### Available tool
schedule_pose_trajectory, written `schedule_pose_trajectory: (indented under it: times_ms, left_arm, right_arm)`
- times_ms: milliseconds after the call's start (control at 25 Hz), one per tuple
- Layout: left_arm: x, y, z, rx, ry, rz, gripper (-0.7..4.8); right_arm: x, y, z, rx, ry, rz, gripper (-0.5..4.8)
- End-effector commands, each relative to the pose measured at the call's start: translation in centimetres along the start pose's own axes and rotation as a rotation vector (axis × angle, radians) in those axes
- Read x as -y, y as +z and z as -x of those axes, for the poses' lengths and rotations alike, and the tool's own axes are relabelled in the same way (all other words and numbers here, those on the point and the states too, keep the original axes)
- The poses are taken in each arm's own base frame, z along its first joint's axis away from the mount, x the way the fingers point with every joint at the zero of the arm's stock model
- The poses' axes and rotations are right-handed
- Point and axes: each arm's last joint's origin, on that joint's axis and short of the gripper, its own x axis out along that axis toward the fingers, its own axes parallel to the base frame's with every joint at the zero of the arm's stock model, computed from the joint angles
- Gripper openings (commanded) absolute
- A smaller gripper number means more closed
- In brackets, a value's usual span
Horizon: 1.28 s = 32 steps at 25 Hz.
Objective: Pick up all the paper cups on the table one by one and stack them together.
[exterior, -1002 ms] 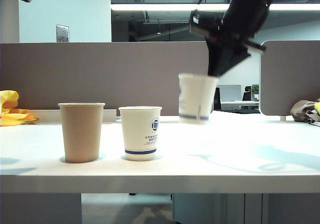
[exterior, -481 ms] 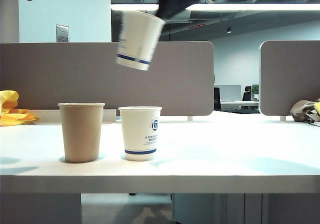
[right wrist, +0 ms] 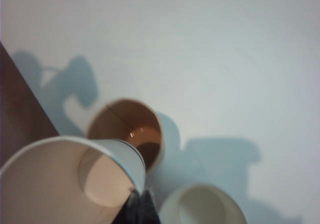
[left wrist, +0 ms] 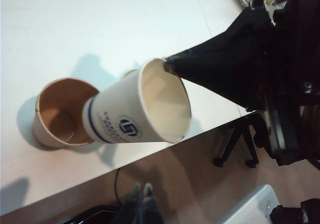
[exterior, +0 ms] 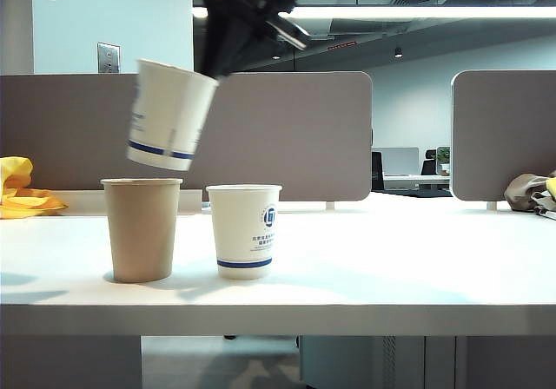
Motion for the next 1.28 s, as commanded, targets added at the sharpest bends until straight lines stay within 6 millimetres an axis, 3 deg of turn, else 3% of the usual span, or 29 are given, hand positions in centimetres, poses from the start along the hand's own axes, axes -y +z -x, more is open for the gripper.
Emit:
schedule_pose_trajectory:
  times_ms: [40, 280, 601, 922, 1002, 1042, 1282]
  left_arm:
    - [0.1, 0.0, 0.2, 0.007, -0.001, -0.038, -0.06]
    - [0.1, 0.1, 0.2, 0.012, 0.024, -0.052, -0.06]
    - [0.0, 0.2, 0.2, 0.031, 0.065, -0.082, -0.06]
    - [0.0, 0.2, 0.2, 0.031, 0.065, -0.085, -0.06]
    - [0.0, 0.2, 0.2, 0.031, 0.065, -0.085, -0.06]
    - [0.0, 0.2, 0.2, 0.031, 0.065, -0.085, -0.06]
    - [0.0, 0.3, 0.2, 0.036, 0.064, -0.089, -0.06]
  right_arm:
    - [-0.5, 1.4, 0.4, 0.079, 0.013, 0.026, -0.03]
    - [-0.2, 3.3, -0.8, 0.093, 0.022, 0.028, -0.03]
    - [0.8, 2.3, -3.8, -0.013, 0.018, 0.005, -0.03]
    - [1.7, 2.1, -3.7, -0.025, 0.005, -0.014, 0.00]
    - [1.9, 1.9, -3.9, -0.041, 0.003, -0.020, 0.29]
    - [2.2, 1.7, -3.9, -0.056, -0.001, -0.029, 0.89]
    - [2.2, 1.6, -3.9, -0.070, -0.005, -0.031, 0.99]
